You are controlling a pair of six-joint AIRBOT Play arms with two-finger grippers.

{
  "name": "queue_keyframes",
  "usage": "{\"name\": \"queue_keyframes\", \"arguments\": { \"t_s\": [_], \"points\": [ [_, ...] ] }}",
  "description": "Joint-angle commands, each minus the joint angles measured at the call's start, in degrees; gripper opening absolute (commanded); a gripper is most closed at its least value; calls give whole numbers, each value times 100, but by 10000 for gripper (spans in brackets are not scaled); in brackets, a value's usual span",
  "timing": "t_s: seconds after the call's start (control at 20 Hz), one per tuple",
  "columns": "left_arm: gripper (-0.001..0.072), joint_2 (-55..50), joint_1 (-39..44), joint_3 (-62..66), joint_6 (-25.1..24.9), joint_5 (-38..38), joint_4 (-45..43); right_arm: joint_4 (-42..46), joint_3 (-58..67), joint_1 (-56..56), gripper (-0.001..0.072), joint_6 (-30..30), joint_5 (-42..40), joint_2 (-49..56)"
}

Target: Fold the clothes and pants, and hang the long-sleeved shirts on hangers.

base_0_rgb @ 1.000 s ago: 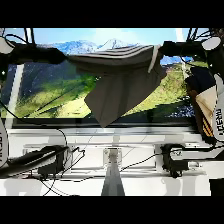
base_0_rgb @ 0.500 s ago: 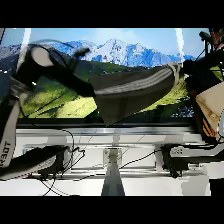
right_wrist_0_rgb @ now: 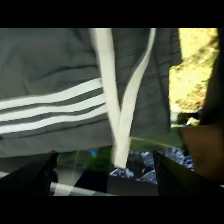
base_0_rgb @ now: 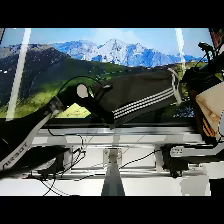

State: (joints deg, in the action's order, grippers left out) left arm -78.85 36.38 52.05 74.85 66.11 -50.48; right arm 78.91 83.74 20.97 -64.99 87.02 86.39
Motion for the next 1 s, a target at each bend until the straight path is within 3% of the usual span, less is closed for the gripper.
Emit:
{"name": "queue_keyframes", "arguments": {
  "t_s": [0.0, 0.2, 0.3, 0.45, 0.6, 0.65, 0.7, 0.75, 0.8, 0.95],
  "points": [
    [697, -144, -192, -109, 103, -227, 79, 37, 0, 4, 664, -15, -168, 4],
    [687, 127, -1248, -125, 341, -1137, 83, 37, 0, 4, 664, -13, -258, 4],
    [687, 22, -1552, -203, 337, -1246, 79, 35, 0, 4, 664, -13, -262, 4],
    [687, -387, -1502, -398, 339, -1360, 199, -17, 0, 4, 663, -15, -264, 4],
    [686, -866, -1165, -393, 251, -1731, 911, -273, 0, 4, 663, -17, -330, 4],
    [623, -946, -1062, -380, 138, -1884, 1115, -376, 0, 4, 663, -17, -398, 4],
    [453, -970, -988, -365, 7, -2079, 1224, -455, 0, 4, 663, -17, -474, 4],
    [179, -960, -938, -343, -212, -2310, 1239, -529, 0, 4, 654, -13, -647, 4],
    [14, -940, -953, -282, -450, -2380, 1233, -542, -2, 4, 603, -13, -890, 4],
    [6, -728, -1375, 7, -518, -2065, 553, -573, -133, 4, 593, -7, -1292, 11]
  ]
}}
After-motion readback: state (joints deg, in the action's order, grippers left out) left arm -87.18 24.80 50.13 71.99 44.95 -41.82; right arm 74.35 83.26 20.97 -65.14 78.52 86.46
